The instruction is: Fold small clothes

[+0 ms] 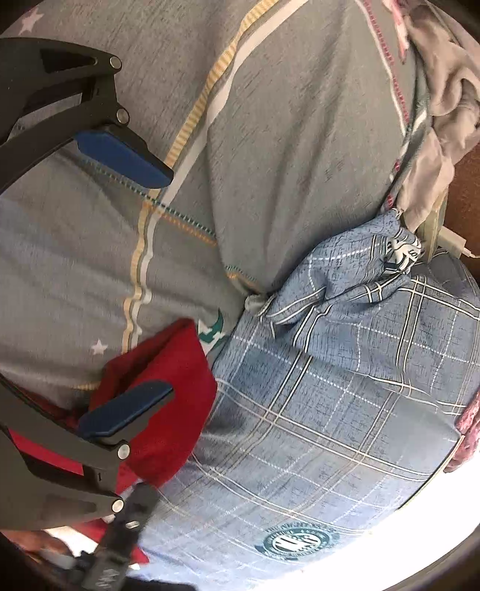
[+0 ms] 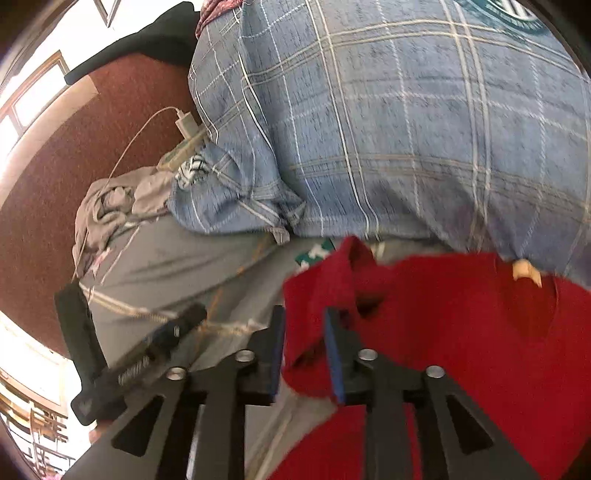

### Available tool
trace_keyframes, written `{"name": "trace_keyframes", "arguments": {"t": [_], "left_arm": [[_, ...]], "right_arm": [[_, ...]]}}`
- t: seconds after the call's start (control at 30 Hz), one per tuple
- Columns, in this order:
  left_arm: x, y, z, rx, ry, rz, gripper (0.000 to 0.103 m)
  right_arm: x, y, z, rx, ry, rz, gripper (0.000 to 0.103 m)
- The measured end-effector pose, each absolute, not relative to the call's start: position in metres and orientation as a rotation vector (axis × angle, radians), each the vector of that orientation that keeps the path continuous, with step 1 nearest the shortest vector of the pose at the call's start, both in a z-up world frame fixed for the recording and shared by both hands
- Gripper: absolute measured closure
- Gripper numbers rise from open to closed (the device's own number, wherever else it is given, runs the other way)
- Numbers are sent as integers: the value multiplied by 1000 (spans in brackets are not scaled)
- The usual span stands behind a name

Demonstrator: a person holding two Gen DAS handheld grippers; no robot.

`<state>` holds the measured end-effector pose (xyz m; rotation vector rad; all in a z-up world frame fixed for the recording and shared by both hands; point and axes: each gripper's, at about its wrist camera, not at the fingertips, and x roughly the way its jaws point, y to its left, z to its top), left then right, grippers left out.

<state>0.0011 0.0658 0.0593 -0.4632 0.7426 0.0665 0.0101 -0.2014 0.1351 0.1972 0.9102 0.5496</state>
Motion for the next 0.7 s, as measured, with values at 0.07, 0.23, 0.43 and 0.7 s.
{"name": "trace_keyframes", "arguments": {"t": [0.07, 0.23, 0.43, 0.7], "left_arm": [[1, 62, 59, -439, 742, 70, 0], [1, 59, 59, -416, 756, 72, 0], [1, 62, 60, -422, 748, 88, 0], [0, 61, 63, -410, 740, 96, 0]], "right_arm": [[2, -201, 128, 213, 930, 571, 73], [-2, -191, 120, 185, 938, 561, 73], [24, -182, 106, 170, 955, 470, 73], [52, -169, 112, 159, 911, 472, 98]]}}
